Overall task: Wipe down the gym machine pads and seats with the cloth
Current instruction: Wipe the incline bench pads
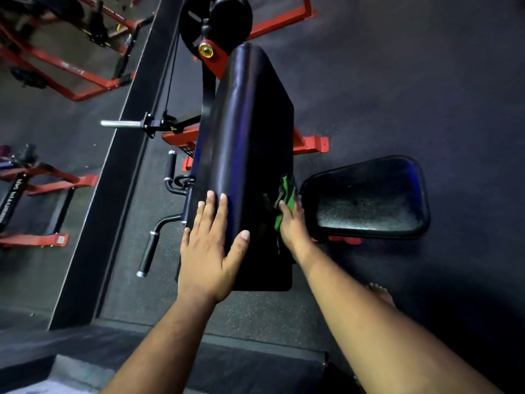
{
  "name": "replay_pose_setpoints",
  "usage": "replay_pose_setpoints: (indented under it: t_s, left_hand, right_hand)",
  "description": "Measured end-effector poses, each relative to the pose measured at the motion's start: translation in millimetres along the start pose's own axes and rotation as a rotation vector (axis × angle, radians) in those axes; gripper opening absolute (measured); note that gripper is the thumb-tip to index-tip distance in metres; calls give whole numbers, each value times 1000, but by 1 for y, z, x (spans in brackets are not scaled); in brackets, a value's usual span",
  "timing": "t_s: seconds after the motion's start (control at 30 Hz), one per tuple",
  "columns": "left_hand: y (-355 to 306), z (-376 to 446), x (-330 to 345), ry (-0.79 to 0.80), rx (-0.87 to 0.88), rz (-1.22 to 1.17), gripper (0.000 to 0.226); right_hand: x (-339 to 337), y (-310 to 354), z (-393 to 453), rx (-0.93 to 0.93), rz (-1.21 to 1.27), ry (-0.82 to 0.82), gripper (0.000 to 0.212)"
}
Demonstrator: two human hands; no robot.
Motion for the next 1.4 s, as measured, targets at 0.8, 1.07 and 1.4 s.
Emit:
replay_pose_setpoints:
  t_s: [0.8, 1.07, 1.4]
  left_hand:
    - [-1, -3, 1, 29, -1, 39, 87]
    - [-2, -3, -3, 64, -17, 37, 85]
    - [-10, 17, -11, 131, -78, 110, 95]
  right_hand:
    - [14, 59, -118, -427, -162, 40, 82]
    - [11, 131, -52, -453, -210, -51, 73]
    - [11, 94, -67, -496, -207, -31, 69]
Point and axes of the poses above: each hand's wrist, its own z-axis towards the middle knuckle, its own x-axis out of the palm, y = z × x, the point moved 1 cm from there along z, towards the middle knuckle, and after that the axes turned 15 degrees about x, right-handed, at the moved point
